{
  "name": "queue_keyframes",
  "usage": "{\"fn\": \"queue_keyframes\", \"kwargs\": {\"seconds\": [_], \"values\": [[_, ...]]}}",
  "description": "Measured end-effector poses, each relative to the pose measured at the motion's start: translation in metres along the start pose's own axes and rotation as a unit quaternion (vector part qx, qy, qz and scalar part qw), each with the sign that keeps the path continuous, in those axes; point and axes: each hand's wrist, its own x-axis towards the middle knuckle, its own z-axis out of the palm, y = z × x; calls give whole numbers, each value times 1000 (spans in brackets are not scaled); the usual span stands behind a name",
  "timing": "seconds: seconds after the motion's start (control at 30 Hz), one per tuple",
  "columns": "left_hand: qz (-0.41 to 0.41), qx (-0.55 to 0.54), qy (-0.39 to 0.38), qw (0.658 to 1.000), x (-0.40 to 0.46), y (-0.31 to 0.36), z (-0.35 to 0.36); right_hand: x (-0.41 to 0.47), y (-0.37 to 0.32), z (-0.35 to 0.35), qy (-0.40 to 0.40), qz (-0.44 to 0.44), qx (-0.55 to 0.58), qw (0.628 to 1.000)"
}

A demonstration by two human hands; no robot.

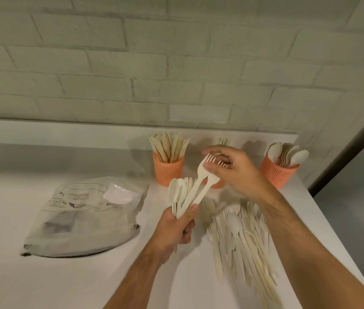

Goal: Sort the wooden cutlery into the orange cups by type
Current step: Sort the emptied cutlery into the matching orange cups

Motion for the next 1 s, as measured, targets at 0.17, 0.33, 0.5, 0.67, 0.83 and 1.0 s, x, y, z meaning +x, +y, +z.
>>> {"fn": "queue_keyframes", "kwargs": {"seconds": [0.17, 0.33, 0.5, 0.67, 0.83, 1.0], "values": [[17, -40, 22, 999, 2, 3, 12, -1, -4, -10, -47, -9, 35, 998], [24, -42, -9, 999, 3, 3, 11, -6, 9, -9, -20, 54, 115, 992], [6, -98, -19, 995, 4, 3, 11, -9, 18, -14, -33, 69, 92, 993], [24, -95, 57, 994, 3, 0, 15, -14, 21, -18, 21, 84, 113, 990], [21, -64, 73, 995, 3, -4, 17, -16, 25, -19, 61, 79, 145, 984], [36, -52, 66, 996, 3, -6, 16, -13, 28, -18, 42, 106, 106, 988]]}}
